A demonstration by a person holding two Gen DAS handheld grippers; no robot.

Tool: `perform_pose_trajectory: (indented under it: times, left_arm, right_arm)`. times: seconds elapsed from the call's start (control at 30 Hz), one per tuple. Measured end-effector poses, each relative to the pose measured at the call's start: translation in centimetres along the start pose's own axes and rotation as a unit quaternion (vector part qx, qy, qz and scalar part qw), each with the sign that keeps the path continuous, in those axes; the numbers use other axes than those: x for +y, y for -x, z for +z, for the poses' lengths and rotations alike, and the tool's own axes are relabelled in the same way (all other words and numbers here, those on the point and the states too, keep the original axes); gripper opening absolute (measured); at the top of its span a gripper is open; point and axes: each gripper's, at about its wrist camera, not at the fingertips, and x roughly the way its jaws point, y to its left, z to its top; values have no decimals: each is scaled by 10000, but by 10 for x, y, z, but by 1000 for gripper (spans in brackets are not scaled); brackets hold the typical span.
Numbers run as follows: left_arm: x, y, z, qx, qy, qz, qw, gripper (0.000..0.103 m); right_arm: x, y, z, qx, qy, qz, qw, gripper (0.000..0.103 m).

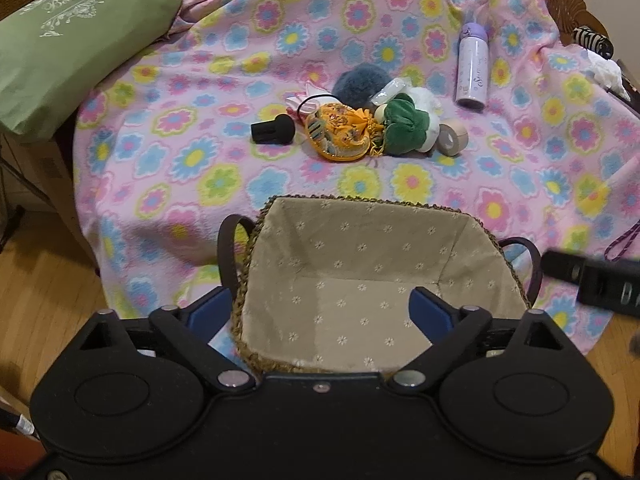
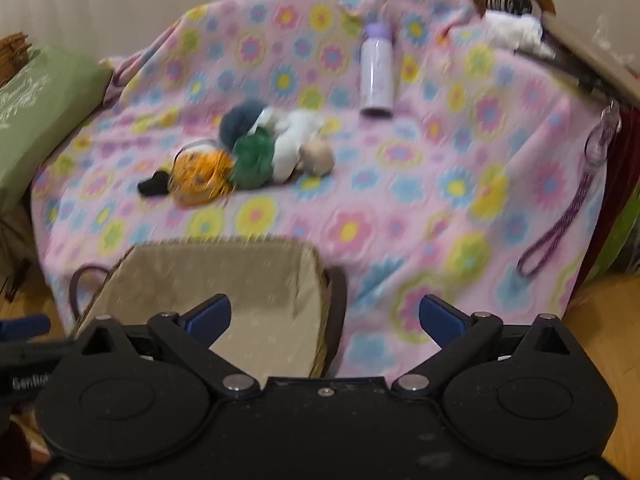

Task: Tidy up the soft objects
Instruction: 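Move both tools from the basket toward the pile of soft items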

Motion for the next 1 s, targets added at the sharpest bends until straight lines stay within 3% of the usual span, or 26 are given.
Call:
perform_pose_trajectory:
  times: [0.17, 0.27, 0.33, 0.67, 1.0]
  left_arm:
    - [6, -10, 20, 47, 46, -29, 10000, 84]
    - [13, -14, 35, 1, 49, 2, 10000, 84]
    - [16, -18, 45, -29, 42, 39, 10000, 84]
    - [25, -62, 82, 141, -116, 213, 9996, 85]
    - [36, -112, 114, 383, -185, 280, 9987, 88]
  right_arm:
    - [-1, -14, 21, -154, 125, -78, 9998, 93]
    - [-3, -28, 31, -35, 135, -26, 9999, 90]
    - [3, -35, 15, 201, 53, 63, 9998, 88]
    - [10, -87, 40, 771, 154, 16, 9969, 87]
    - [29, -135, 68, 817, 75, 213, 9964, 87]
